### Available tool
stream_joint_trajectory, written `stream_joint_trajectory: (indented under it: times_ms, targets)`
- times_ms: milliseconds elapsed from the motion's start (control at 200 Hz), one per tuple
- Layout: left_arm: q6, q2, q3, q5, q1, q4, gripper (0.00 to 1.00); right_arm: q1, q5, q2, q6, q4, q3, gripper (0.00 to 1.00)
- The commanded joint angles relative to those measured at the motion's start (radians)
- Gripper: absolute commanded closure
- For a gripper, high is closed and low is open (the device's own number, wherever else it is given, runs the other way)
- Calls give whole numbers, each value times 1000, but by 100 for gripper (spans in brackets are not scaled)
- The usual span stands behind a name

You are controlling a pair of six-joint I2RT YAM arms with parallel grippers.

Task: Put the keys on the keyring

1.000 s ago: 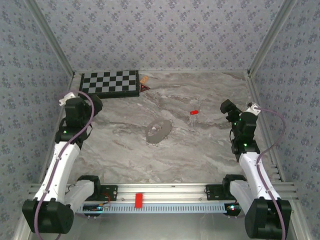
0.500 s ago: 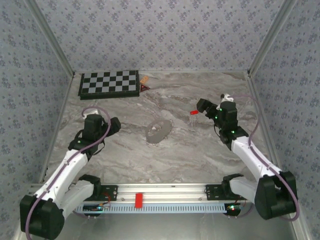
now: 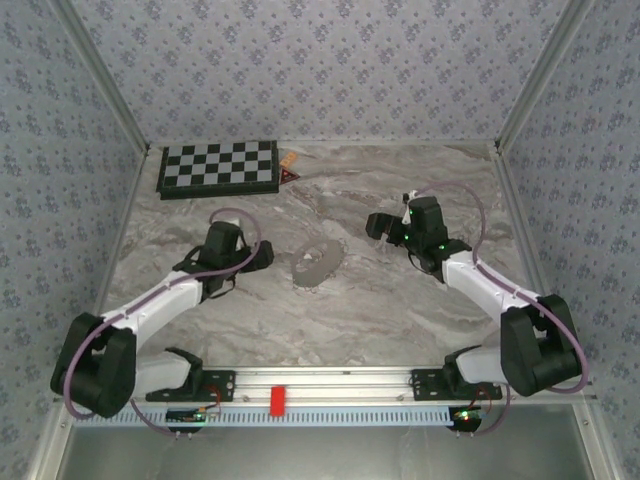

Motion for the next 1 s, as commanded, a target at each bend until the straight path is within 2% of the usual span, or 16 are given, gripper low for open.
stream_joint_trajectory:
  times_ms: [0, 275, 500, 590, 730, 970, 994]
  targets:
    - [47, 60, 93, 31, -55, 55, 0, 25, -2, -12, -28, -13, -20, 0]
    - [41, 285, 278, 65, -183, 26, 1, 44, 70, -111, 3, 32, -141, 0]
    - [79, 478, 477, 100, -245, -81, 19, 24, 108, -183, 5, 62, -200, 1]
    - [94, 511, 516, 101, -276, -96, 22, 20, 102, -200, 15, 71, -214, 0]
    - [100, 567, 571, 116, -307, -132, 41, 19, 106, -230, 19, 62, -219, 0]
    - [107, 625, 616, 125, -356, -156, 51, 17, 114, -270, 30, 59, -233, 0]
    - [109, 631, 622, 127, -358, -154, 56, 17, 111, -270, 30, 62, -233, 0]
